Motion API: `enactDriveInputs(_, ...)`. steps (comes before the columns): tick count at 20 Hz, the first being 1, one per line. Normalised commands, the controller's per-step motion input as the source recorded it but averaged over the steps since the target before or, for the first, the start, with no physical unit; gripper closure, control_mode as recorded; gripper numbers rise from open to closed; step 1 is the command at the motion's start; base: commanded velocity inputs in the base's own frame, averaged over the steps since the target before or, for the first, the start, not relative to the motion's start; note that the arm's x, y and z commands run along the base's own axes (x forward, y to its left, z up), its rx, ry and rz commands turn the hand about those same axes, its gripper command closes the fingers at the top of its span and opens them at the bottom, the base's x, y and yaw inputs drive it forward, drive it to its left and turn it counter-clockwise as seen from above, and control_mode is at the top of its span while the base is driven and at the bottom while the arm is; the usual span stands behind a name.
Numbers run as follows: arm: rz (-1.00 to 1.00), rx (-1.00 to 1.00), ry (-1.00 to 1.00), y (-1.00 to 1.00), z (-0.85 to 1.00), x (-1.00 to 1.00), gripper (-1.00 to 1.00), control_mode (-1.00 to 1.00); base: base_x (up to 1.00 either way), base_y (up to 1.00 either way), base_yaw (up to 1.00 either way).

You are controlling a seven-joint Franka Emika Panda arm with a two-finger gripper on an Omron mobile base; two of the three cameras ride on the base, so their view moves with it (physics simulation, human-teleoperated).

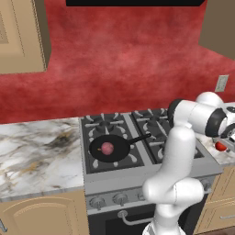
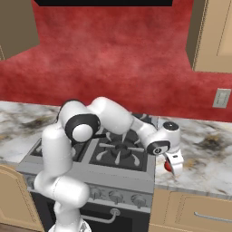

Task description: Place the pan on the front left burner on the stove. Then place the tomato and the onion in the pan and turn on the front left burner.

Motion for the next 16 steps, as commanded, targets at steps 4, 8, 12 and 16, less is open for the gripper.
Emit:
enactDriveInputs(4, 0.01, 0.0, 0.0, -0.13, -0.18, 0.03, -1.0, -1.0, 0.0, 0.0, 0.0)
enactDriveInputs(8, 0.0, 0.0, 0.0, -0.1, -0.17, 0.04, -1.0, -1.0, 0.0, 0.0, 0.0)
enactDriveInputs(12, 0.0, 0.0, 0.0, -0.04, -0.15, 0.02, -1.0, -1.0, 0.0, 0.0, 0.0)
enactDriveInputs(16, 0.0, 0.0, 0.0, 0.0, -0.09, 0.05, 1.0, -1.0, 0.0, 0.0, 0.0)
